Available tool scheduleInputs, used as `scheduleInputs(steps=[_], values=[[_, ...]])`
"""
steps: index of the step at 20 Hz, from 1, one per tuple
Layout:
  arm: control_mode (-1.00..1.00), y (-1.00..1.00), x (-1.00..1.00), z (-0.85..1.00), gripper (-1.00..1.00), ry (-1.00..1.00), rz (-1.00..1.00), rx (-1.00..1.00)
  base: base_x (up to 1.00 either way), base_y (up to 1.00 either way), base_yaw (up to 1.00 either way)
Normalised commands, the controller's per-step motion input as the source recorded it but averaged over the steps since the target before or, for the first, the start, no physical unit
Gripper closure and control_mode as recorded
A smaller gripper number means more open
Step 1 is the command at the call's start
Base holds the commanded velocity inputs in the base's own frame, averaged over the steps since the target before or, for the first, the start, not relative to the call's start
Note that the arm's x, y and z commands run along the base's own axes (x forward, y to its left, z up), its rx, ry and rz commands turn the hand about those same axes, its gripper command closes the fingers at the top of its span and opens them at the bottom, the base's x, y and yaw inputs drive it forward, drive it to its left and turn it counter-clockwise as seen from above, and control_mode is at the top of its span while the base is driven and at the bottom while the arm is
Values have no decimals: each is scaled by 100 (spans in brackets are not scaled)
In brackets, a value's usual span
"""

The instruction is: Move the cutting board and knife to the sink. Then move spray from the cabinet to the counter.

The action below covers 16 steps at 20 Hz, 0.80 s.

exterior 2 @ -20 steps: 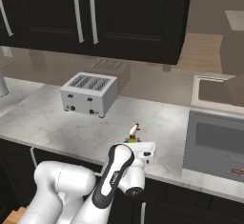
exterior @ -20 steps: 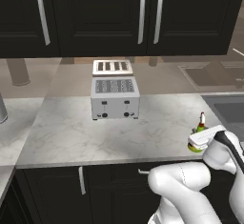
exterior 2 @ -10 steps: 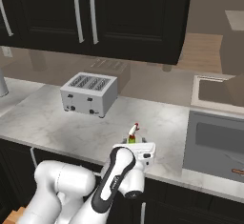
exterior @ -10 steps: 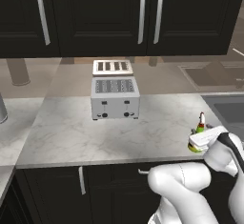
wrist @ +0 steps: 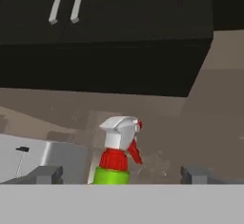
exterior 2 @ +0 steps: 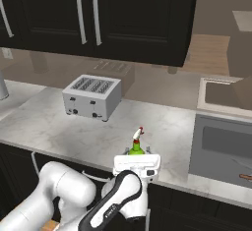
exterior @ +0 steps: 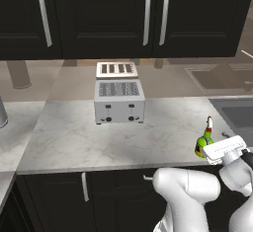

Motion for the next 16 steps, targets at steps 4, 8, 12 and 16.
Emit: scheduleInputs(steps=[4, 8, 12, 16], values=[[-100, 0, -56, 56, -100, -21, 0, 0, 0, 0, 0], [-100, 0, -83, 86, -100, -23, 0, 3, 0, 0, 0], [-100, 0, -95, 100, -100, -17, 0, 10, 0, 0, 0], [-100, 5, -97, 100, -100, -19, 0, 8, 0, 0, 0]])
